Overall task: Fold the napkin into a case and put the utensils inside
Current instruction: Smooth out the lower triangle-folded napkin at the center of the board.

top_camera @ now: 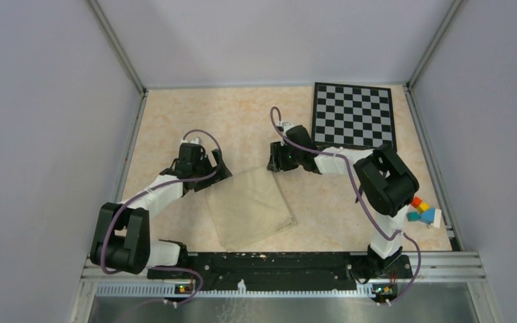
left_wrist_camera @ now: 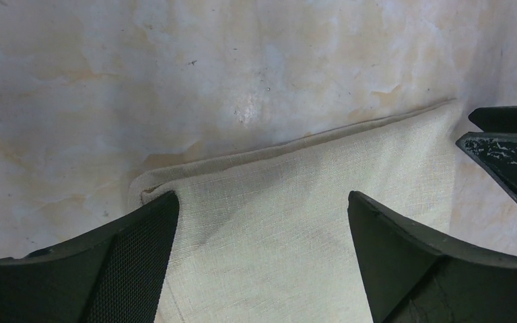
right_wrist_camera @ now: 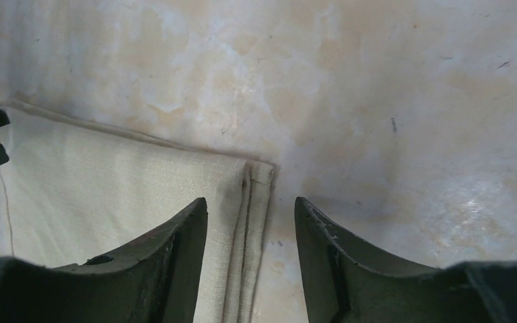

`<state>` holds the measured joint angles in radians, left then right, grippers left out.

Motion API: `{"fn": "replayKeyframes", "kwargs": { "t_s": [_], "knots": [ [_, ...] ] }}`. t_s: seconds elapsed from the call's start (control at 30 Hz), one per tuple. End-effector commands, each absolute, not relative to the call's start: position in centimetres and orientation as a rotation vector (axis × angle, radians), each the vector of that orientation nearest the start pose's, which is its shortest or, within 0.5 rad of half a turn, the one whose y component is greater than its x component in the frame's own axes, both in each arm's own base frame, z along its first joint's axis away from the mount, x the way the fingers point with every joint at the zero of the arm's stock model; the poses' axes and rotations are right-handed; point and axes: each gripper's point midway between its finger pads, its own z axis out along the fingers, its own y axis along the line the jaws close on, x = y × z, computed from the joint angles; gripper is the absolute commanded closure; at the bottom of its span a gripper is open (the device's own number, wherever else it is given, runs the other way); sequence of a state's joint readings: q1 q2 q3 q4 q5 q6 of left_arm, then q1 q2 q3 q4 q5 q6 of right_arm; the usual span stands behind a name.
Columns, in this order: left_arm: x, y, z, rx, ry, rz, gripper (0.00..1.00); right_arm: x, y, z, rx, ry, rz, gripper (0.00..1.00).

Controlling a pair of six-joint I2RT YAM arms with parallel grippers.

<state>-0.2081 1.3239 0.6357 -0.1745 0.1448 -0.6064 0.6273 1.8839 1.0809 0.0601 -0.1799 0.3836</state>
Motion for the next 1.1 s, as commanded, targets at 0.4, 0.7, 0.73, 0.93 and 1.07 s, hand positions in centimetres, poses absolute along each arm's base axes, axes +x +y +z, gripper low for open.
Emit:
{"fn": "replayKeyframes", "kwargs": {
  "t_s": [0.4,0.7,0.73,0.93,1.07],
  "knots": [
    [30.5,-11.1,4.8,-0.421,2.441,-0.525,0.01,35.6,31.1,0.6,-0.475,2.392,0.338,0.57],
    [31.0,-10.4,3.9,-0.469,2.432,-0.477,0.01,37.4,28.9,0.4,-0.382,2.365,0.184,1.00],
    [31.0,-10.2,3.8,-0.473,2.431,-0.471,0.01,37.8,28.7,0.7,-0.361,2.358,0.204,1.00],
    [32.1,-10.2,3.4,-0.458,2.441,-0.456,0.01,40.5,27.7,1.7,-0.295,2.311,0.257,1.00],
    [33.5,-10.9,4.1,-0.415,2.442,-0.483,0.01,41.5,28.2,2.9,-0.342,2.281,0.304,1.00]
  ]
}}
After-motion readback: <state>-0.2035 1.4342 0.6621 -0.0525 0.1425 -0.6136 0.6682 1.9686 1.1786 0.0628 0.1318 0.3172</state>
